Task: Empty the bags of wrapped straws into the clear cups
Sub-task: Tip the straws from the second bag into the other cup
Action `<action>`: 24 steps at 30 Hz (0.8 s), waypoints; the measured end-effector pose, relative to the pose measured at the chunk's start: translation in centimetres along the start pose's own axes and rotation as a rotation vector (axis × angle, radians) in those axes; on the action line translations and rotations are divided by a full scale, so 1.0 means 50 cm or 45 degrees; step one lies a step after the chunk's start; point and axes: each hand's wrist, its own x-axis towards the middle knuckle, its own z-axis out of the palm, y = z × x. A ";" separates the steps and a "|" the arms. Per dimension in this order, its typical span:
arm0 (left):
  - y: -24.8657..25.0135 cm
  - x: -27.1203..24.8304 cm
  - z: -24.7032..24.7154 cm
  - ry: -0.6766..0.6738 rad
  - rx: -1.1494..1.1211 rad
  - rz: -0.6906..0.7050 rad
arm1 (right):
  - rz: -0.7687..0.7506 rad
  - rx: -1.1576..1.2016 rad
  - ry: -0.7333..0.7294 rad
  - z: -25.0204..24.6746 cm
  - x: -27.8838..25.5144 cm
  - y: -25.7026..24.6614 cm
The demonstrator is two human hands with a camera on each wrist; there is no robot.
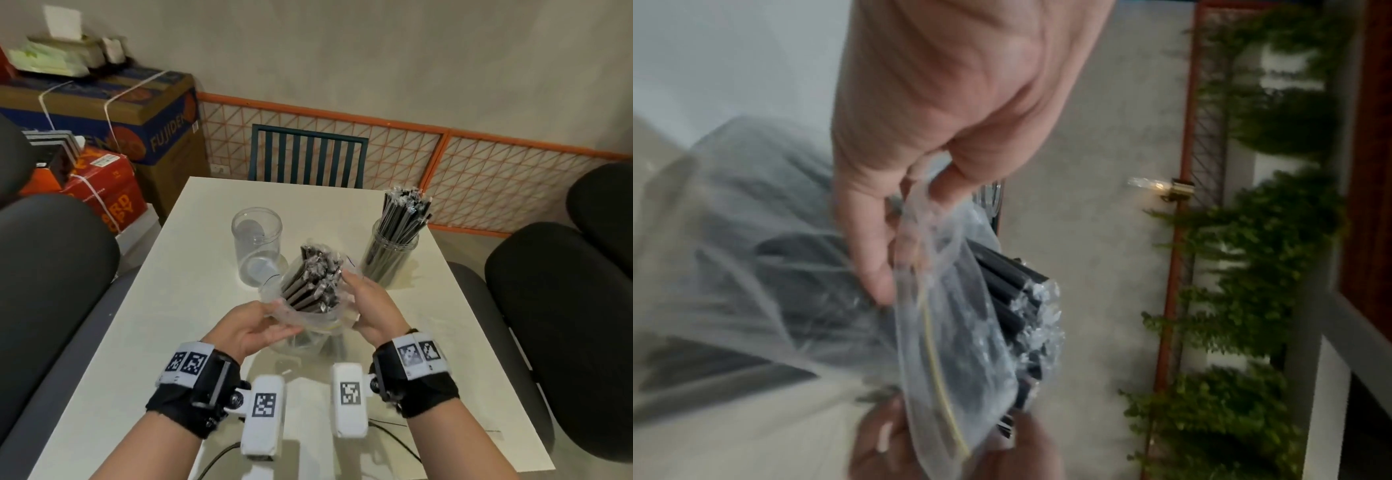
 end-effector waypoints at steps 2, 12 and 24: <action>-0.004 0.005 0.004 -0.044 -0.285 0.029 | 0.079 0.042 -0.010 -0.006 -0.008 0.014; -0.025 0.015 -0.014 -0.085 -0.176 0.079 | 0.281 0.849 -0.474 0.018 0.030 0.076; -0.009 0.053 -0.038 0.359 0.268 0.098 | 0.333 0.267 -0.048 -0.015 0.059 0.076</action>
